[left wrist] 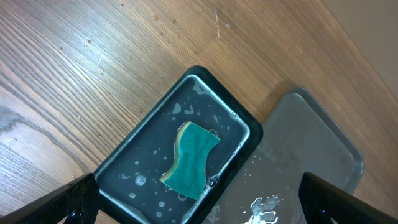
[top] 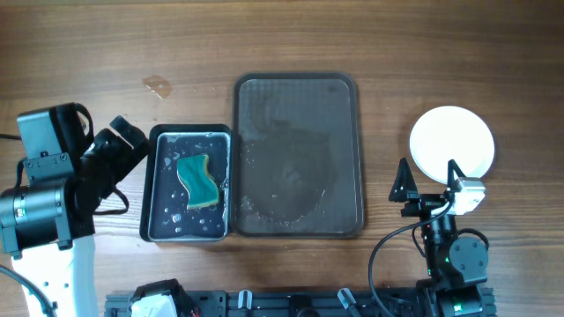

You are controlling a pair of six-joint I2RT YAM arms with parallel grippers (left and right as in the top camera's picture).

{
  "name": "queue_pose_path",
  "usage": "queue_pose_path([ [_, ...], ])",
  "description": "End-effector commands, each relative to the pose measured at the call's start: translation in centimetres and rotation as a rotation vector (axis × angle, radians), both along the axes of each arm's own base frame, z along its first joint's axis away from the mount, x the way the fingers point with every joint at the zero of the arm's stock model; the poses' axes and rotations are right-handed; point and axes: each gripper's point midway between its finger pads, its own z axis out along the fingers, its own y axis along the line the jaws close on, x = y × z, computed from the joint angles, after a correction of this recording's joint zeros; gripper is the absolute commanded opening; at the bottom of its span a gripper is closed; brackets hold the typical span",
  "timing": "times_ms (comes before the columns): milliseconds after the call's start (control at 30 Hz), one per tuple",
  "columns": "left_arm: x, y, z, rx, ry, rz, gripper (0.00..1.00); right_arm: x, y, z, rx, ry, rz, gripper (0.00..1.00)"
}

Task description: Clean dirty plates on tray and stack at the side

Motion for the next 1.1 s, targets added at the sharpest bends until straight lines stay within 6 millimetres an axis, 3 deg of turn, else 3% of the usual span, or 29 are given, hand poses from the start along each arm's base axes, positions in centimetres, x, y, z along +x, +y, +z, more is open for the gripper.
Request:
queue_pose_path([
  [0,0.1,0.3,0.6,0.009,-0.017,0.006,1.0,-0.1,-0.2,0.4,-0.006,-0.018,-0.012,1.0],
  [367,-0.2,-0.5,1.5,0.064,-0.065,-0.033,1.0,-0.1,-0.2,0.4,-0.006,-0.018,-0.012,1.0],
  [500,2.2,-2.9,4.5,0.146,-0.372,-0.151,1.0,-0.1,-0.3,0.4,-0.006,-0.018,-0.012,1.0],
  [567,2.3,-3.8,4.6,0.174,-0.486,-0.202,1.0,-0.1,-0.2,0.4,-0.006,-0.018,-0.012,1.0],
  [733,1.3,-5.2,2.9,0.203,-0.77,-0.281,1.0,-0.1,-0.2,0.4,-0.006,-0.018,-0.012,1.0],
  [1067,-1.5,-5.1,-1.8,0.24,-1.005,-0.259,1.0,-0.1,-0.2,0.4,-0.006,-0.018,-0.012,1.0],
])
